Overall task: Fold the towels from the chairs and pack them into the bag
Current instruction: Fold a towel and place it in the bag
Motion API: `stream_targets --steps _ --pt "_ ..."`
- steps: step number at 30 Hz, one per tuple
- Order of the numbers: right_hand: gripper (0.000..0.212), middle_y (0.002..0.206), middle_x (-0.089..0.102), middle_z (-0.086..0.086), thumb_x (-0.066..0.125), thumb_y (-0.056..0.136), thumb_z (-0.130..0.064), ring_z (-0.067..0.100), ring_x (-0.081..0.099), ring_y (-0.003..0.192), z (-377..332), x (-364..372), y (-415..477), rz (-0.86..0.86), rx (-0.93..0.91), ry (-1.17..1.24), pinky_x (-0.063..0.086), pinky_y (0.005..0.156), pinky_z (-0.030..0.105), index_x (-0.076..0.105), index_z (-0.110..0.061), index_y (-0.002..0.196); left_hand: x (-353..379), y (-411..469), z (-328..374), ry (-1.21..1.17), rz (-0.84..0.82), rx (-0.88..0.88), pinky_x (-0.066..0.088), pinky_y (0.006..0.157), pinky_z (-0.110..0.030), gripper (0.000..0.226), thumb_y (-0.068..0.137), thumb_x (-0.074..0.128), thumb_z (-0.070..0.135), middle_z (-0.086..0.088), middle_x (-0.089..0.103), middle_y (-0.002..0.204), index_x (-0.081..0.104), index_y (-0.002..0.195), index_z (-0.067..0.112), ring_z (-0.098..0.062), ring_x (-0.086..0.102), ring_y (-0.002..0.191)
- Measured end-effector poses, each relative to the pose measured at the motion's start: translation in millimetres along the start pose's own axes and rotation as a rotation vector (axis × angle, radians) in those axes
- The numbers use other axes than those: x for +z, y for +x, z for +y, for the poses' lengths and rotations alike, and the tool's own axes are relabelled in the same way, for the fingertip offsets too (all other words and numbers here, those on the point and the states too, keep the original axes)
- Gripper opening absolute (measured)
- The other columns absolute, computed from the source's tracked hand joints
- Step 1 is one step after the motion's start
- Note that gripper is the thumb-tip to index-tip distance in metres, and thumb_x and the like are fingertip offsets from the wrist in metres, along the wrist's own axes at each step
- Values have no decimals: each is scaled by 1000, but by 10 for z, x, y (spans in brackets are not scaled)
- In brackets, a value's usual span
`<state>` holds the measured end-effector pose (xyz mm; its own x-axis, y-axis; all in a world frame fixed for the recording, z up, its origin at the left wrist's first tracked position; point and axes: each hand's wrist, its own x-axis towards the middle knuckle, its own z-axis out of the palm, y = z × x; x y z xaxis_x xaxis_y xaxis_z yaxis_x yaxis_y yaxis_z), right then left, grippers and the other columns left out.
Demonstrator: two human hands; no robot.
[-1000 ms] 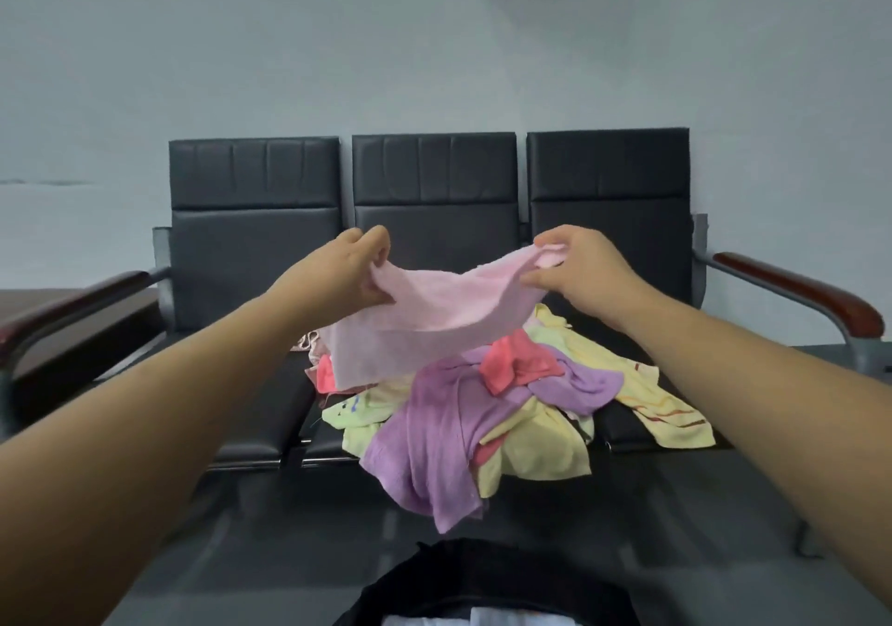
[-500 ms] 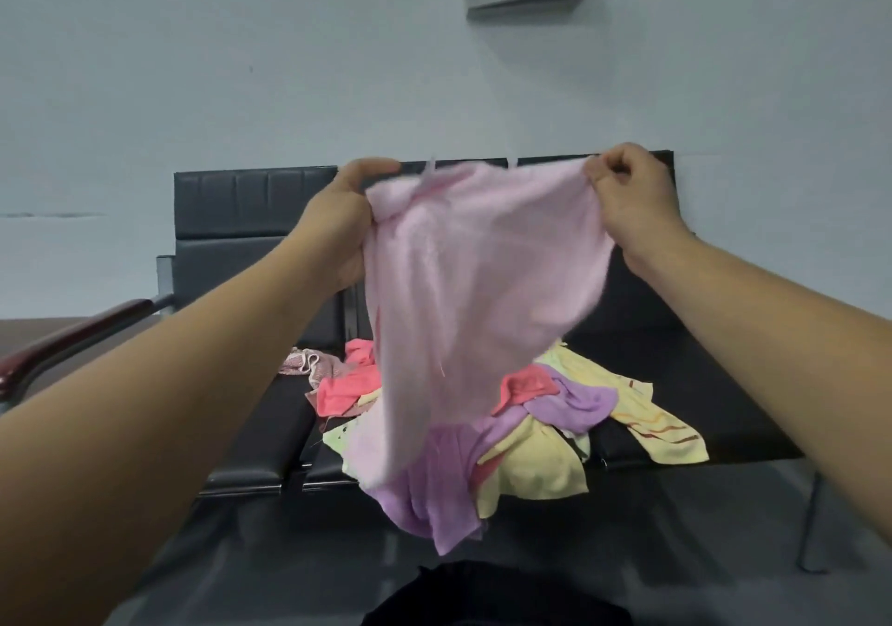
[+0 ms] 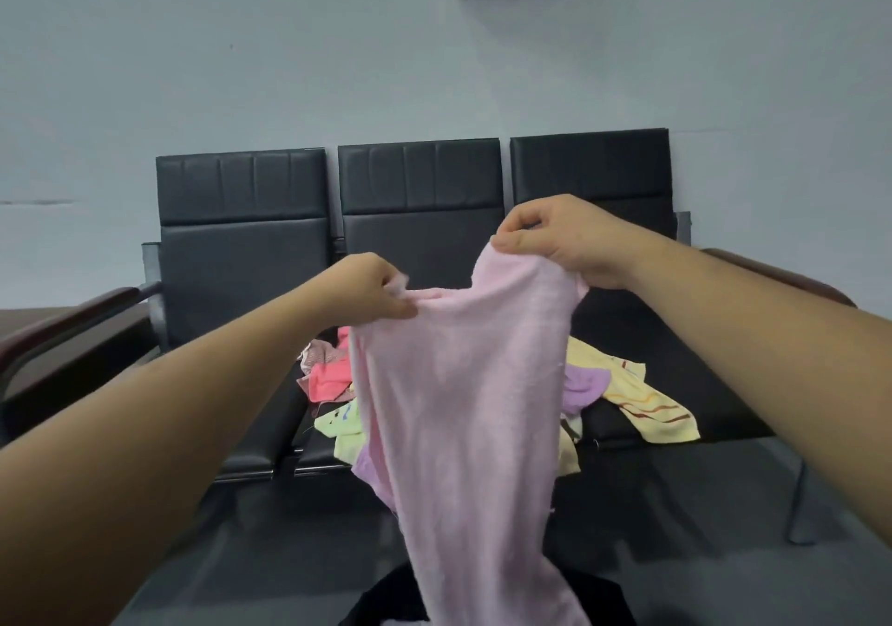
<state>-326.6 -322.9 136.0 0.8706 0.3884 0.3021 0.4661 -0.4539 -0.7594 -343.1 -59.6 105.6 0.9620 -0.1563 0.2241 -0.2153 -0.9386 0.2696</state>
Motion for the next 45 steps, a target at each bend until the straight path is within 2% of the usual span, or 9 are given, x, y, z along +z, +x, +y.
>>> stream_targets --steps 6,11,19,24,31,35,37,40,45 --pt "9 99 73 -10 78 88 -33 9 66 94 162 -28 -18 -59 -22 -356 52 81 28 76 -27 93 123 -61 -242 -52 -60 8 46 75 -30 11 98 63 30 8 66 91 67 108 27 -17 59 84" --pt "17 79 63 4 76 89 -25 20 55 73 596 -7 29 -89 79 -683 39 62 33 68 -14 79 233 -4 -514 74 -45 -68 39 78 -27 17 100 61 28 5 69 94 75 101 20 -19 55 92" --pt "17 74 66 5 74 92 -27 21 62 67 1039 21 8 235 230 -522 53 65 36 73 -11 86 274 23 -572 67 -1 -161 43 72 -30 13 98 59 26 -6 68 98 65 88 22 -23 58 89" --pt "8 86 71 12 70 95 -6 19 71 68 1043 101 5 408 303 -5 63 72 31 74 -7 102 335 -19 -452 -516 -67 -278 33 39 -19 12 89 67 8 1 45 62 56 85 13 -10 40 40" --pt "35 70 64 19 41 89 18 22 69 61 642 428 50 242 199 192 63 68 33 66 -3 76 450 69 -144 -1129 -250 -196 54 57 -23 20 93 64 -3 -10 60 85 63 89 17 -16 59 68" --pt "25 71 70 23 49 91 11 21 70 61 444 638 8 70 153 189 63 71 32 73 7 82 485 68 51 -1311 -310 -129 60 74 -28 17 95 52 -8 -14 71 92 68 98 -2 -20 73 83" --pt "21 77 74 21 66 92 -10 19 71 65 409 690 -31 24 105 105 62 72 29 76 7 84 516 59 83 -1310 -320 -93 60 82 -28 22 96 50 -11 -22 73 105 66 111 -9 -26 74 99" --pt "54 65 68 6 80 79 -55 12 60 56 445 763 -90 -34 66 -171 51 58 28 75 -1 80 590 36 75 -1104 -235 -71 60 87 -28 16 94 63 -4 -25 73 107 70 108 -7 -24 74 99" --pt "25 61 58 4 71 89 -24 6 41 52 562 892 -167 -22 -71 -325 34 52 24 69 -4 74 658 9 117 -880 -147 -64 62 83 -31 17 87 78 9 -26 75 96 72 97 -5 -29 76 91"
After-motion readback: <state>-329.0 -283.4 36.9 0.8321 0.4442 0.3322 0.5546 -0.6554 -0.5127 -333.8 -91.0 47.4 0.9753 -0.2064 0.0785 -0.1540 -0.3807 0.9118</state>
